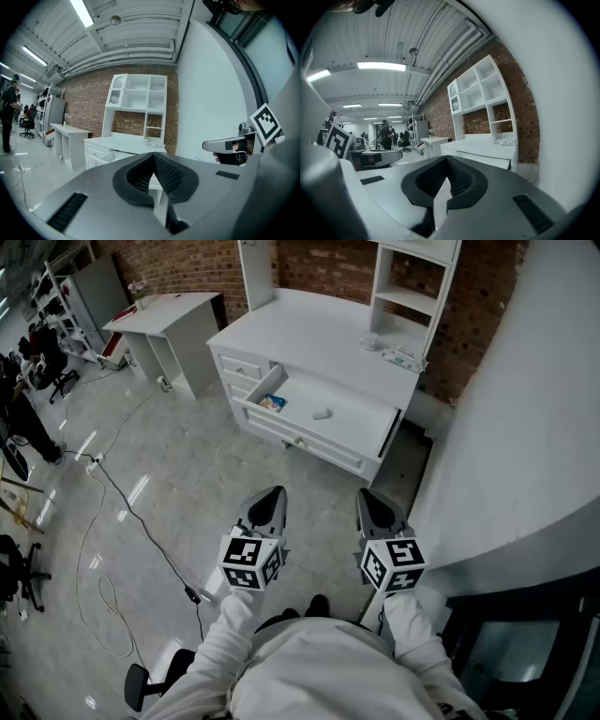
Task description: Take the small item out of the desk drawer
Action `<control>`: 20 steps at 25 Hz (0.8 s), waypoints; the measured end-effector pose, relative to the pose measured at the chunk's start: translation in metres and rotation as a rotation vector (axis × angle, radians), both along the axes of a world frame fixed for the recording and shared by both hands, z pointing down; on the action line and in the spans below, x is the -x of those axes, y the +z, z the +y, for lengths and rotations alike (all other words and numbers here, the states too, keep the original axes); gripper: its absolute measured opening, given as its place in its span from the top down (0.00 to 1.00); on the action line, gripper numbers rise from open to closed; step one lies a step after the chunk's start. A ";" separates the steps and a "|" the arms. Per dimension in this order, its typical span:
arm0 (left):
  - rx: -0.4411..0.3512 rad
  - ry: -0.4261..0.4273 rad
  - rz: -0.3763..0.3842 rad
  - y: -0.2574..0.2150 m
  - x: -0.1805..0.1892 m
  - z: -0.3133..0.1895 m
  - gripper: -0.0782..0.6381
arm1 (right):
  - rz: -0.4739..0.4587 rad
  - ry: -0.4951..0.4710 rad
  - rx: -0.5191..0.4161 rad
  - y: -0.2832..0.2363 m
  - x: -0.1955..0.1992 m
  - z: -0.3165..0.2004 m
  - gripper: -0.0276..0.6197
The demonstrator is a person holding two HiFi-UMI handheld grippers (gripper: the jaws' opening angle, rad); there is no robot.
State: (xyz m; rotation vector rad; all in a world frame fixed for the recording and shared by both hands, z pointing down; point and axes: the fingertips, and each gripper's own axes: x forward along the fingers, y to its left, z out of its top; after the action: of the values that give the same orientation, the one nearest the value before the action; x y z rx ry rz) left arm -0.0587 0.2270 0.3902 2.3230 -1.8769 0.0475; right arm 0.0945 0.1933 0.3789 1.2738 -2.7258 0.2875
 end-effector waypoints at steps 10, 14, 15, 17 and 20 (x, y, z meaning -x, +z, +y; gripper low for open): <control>0.000 -0.025 -0.003 0.000 -0.001 -0.011 0.87 | -0.026 0.003 0.002 0.001 -0.006 -0.009 0.91; 0.004 -0.033 -0.006 0.000 -0.001 -0.014 0.87 | -0.037 0.014 0.002 -0.001 -0.014 -0.010 0.91; 0.003 -0.037 0.007 -0.002 -0.001 -0.014 0.87 | -0.036 0.016 0.001 -0.001 -0.016 -0.010 0.91; -0.002 -0.046 0.026 -0.005 0.001 -0.015 0.87 | -0.036 0.022 0.003 -0.002 -0.019 -0.011 0.91; -0.009 -0.059 0.028 -0.010 0.005 -0.020 0.86 | -0.043 0.027 0.010 -0.002 -0.020 -0.014 0.91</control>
State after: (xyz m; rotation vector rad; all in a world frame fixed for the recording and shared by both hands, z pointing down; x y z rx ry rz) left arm -0.0639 0.2072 0.3800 2.2605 -1.9352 -0.0008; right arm 0.1149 0.1794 0.3769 1.3181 -2.7411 0.3348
